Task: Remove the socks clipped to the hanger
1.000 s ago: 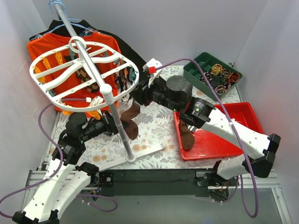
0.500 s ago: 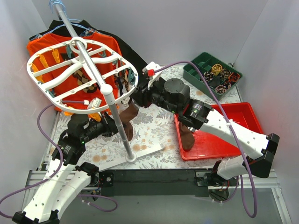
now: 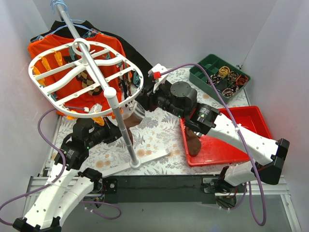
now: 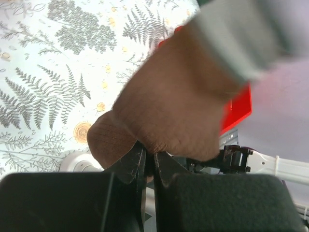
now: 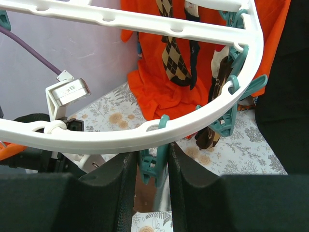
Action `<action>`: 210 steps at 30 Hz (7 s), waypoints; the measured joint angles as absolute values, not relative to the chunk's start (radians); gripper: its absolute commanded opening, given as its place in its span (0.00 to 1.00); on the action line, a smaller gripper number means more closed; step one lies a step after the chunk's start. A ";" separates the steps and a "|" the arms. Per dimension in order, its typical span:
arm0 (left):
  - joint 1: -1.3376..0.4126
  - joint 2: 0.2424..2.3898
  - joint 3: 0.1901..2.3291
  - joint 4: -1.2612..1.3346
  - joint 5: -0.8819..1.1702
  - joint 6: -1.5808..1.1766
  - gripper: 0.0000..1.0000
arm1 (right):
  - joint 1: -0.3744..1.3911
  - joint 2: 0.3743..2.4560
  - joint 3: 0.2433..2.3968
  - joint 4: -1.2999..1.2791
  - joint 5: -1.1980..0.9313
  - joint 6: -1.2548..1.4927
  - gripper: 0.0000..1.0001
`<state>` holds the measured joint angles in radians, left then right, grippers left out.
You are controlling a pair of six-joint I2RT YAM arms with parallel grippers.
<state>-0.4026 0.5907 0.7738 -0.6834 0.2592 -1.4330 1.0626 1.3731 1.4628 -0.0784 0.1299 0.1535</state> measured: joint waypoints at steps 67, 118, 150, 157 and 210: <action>-0.394 0.642 0.746 -0.295 0.633 -1.498 0.55 | 1.103 1.217 1.004 0.037 -0.036 0.315 0.01; -0.402 0.579 0.773 -0.666 0.166 -1.552 0.49 | 0.733 0.985 1.088 -0.852 0.585 0.461 0.98; -0.402 0.513 0.751 -0.673 0.184 -1.582 0.47 | 0.735 1.735 1.197 0.452 -0.377 0.339 0.69; -0.402 0.513 0.751 -0.675 0.190 -1.582 0.45 | 0.734 1.800 1.267 0.481 -0.366 0.341 0.66; -0.402 0.630 0.678 -0.379 0.570 -1.555 0.58 | 0.963 1.170 0.914 0.138 -0.180 0.448 0.01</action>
<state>-0.4015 0.6296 0.6777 -0.3794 0.5697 -1.5555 0.9634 1.1702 0.9142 0.1375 -0.1799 0.4477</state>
